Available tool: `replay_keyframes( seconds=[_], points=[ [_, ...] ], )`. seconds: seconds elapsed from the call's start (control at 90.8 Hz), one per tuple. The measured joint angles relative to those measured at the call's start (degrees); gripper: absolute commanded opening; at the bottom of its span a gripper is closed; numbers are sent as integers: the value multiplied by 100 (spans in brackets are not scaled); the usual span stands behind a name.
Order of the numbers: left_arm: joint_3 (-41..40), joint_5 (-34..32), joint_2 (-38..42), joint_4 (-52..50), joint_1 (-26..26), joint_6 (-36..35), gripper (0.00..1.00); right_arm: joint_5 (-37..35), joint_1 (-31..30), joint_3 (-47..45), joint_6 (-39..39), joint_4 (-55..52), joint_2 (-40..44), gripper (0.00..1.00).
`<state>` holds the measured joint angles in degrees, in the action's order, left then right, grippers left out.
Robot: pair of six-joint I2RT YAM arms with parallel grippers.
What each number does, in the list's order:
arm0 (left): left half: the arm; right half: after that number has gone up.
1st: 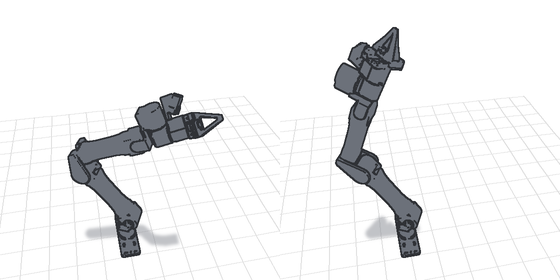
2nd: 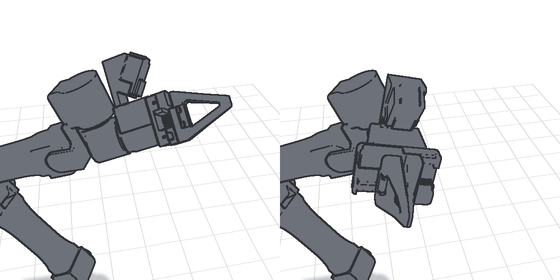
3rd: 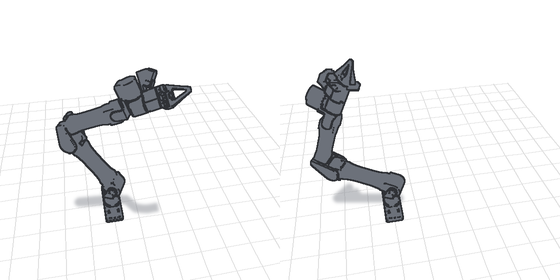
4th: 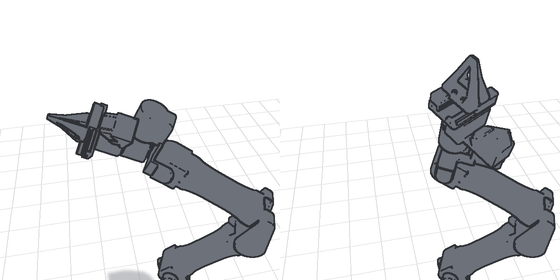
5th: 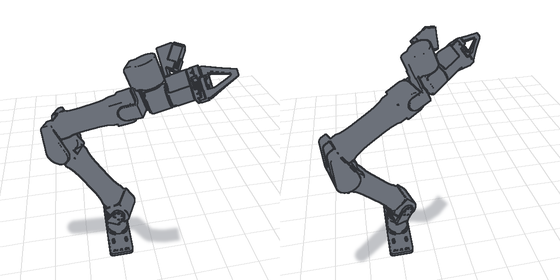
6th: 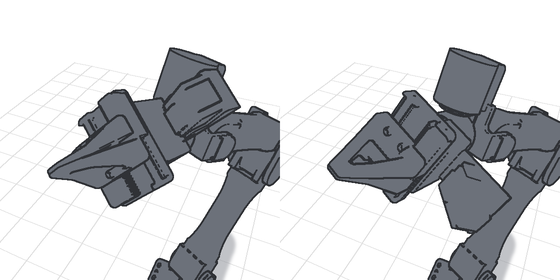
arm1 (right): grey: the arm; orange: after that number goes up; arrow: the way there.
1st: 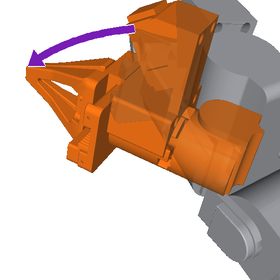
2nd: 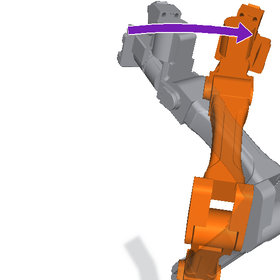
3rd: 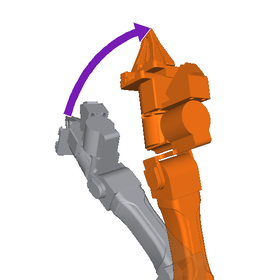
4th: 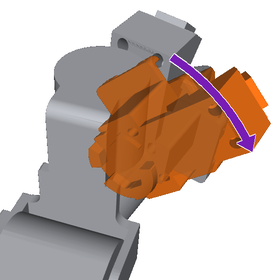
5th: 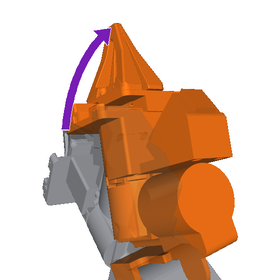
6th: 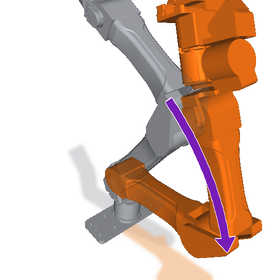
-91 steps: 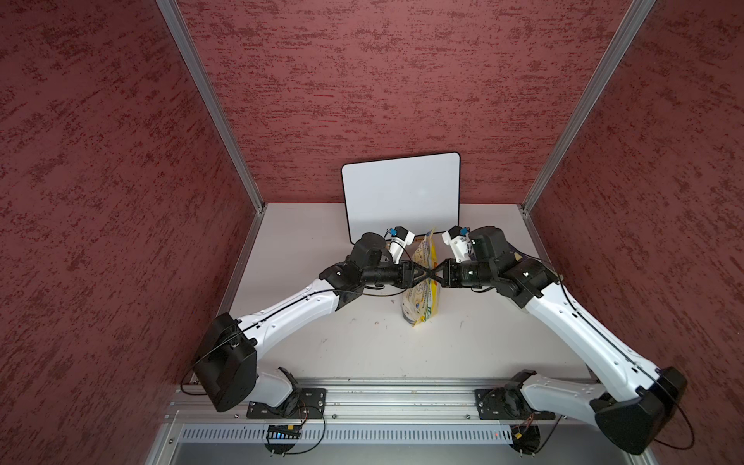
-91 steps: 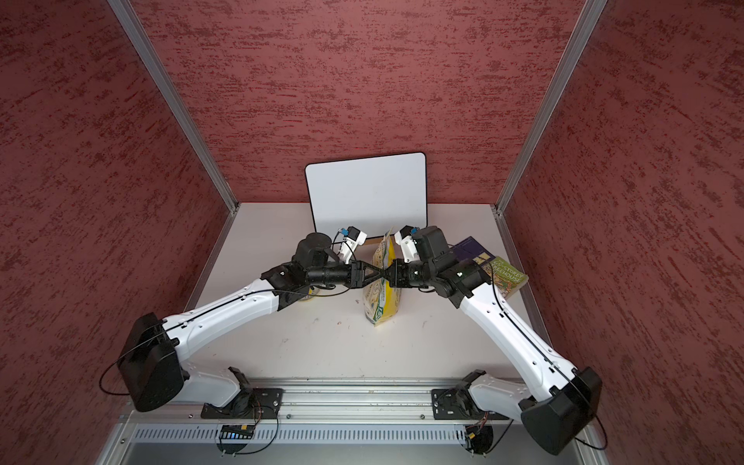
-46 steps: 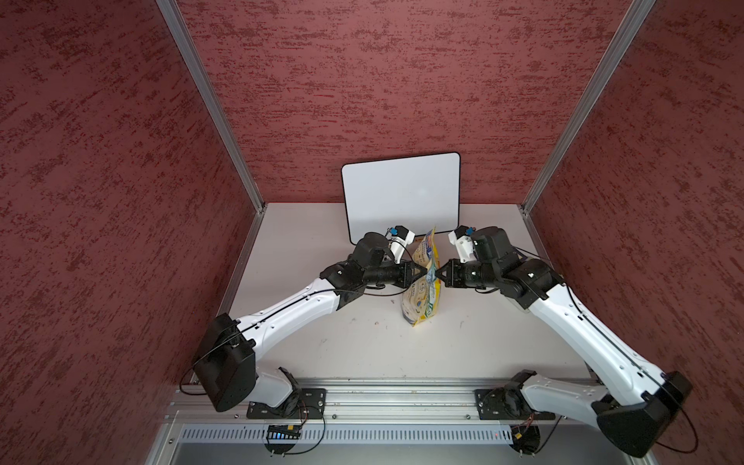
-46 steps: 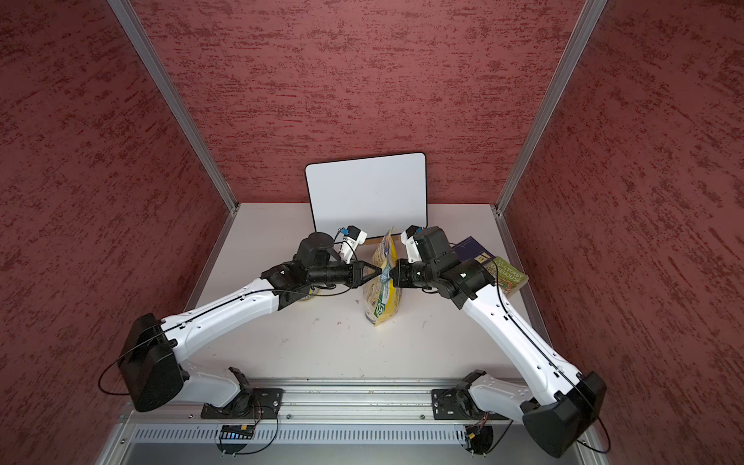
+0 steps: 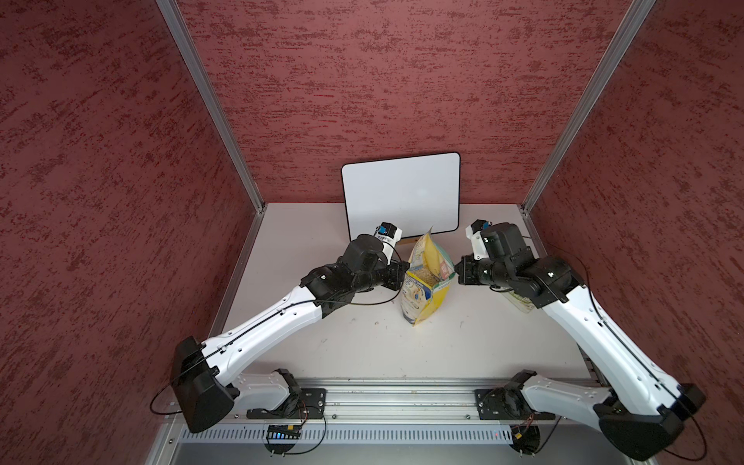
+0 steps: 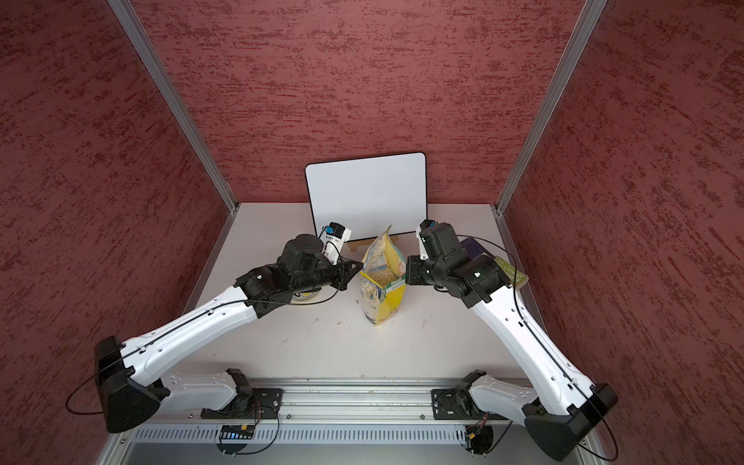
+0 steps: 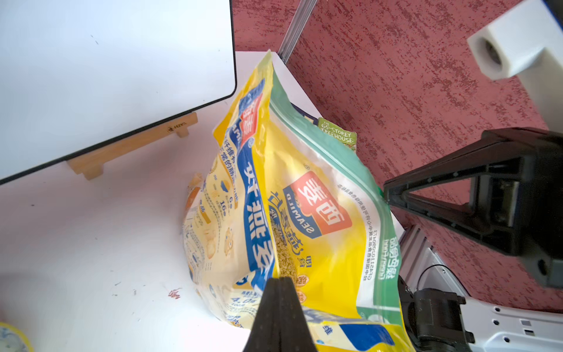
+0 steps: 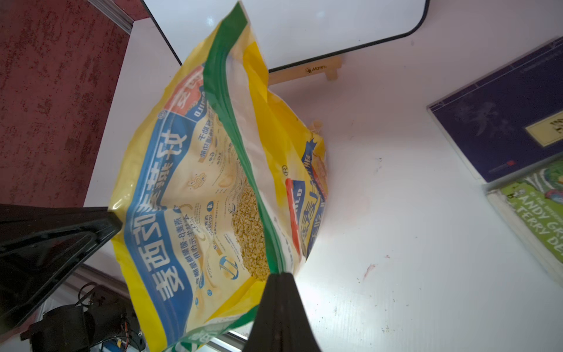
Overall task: Pour the oats into the breakfast bowl
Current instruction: Open the oats bag at the center of the board.
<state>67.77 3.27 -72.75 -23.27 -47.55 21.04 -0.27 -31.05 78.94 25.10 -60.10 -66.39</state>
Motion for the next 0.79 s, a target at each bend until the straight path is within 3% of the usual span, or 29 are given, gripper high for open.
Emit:
replay_keyframes(
  seconds=[0.209,0.286,0.397,0.441,0.54,0.793],
  points=[
    [323,-846,74,-597,-72,-400,0,-251,0,85,-118,-105,7,1],
    [503,-1021,74,-608,-72,-538,0,-205,0,85,-177,-57,17,27],
    [713,-1113,74,-577,-72,-754,28,-87,0,138,-315,63,44,55],
    [752,-1099,74,-562,-72,-774,40,-13,0,275,-426,57,-2,61],
    [817,-901,74,-540,-72,-890,57,188,-24,903,-535,26,-352,64],
    [935,-442,-197,-590,-72,-1003,60,289,-249,1412,-715,13,-1377,62]
  ],
)
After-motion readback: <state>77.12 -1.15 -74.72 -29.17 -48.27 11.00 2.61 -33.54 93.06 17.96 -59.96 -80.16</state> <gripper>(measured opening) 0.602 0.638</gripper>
